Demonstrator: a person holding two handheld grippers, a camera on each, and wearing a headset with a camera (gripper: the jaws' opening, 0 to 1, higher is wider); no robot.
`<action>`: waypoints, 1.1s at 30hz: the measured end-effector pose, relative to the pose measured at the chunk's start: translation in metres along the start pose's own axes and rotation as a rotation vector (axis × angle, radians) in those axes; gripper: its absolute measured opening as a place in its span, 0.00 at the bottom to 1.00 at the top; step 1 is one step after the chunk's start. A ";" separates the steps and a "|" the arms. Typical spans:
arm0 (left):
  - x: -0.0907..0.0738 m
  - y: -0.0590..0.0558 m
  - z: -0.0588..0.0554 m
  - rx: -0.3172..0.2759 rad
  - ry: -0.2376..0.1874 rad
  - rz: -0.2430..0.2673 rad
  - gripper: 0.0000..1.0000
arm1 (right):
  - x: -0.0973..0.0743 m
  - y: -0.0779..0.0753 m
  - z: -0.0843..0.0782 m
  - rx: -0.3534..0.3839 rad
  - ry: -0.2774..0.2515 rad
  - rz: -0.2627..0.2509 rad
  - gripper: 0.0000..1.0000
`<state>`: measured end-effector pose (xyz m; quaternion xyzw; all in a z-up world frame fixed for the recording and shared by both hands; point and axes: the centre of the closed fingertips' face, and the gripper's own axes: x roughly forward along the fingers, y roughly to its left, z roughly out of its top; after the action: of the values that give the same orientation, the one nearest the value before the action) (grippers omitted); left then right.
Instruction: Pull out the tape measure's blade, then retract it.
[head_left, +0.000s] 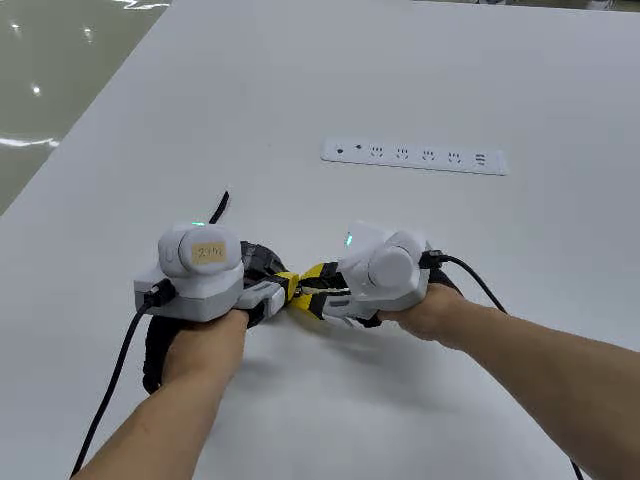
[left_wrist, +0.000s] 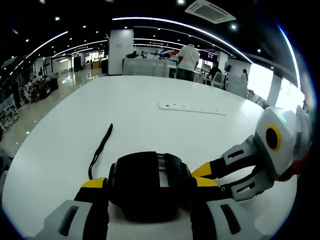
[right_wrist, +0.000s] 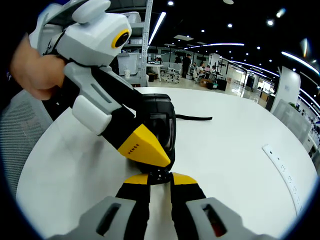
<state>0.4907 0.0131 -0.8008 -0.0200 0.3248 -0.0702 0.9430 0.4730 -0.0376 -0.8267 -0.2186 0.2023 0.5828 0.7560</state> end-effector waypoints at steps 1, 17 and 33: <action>0.000 0.000 0.000 0.001 0.001 0.003 0.63 | 0.000 0.000 0.000 -0.003 0.002 0.000 0.14; 0.000 0.000 0.000 -0.006 0.004 0.011 0.65 | -0.005 0.003 -0.001 -0.009 0.021 -0.002 0.16; -0.004 -0.001 -0.011 0.038 0.025 -0.019 0.65 | -0.023 -0.004 -0.002 0.027 -0.004 -0.044 0.26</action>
<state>0.4808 0.0131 -0.8070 -0.0042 0.3349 -0.0857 0.9383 0.4714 -0.0578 -0.8153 -0.2117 0.2036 0.5637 0.7720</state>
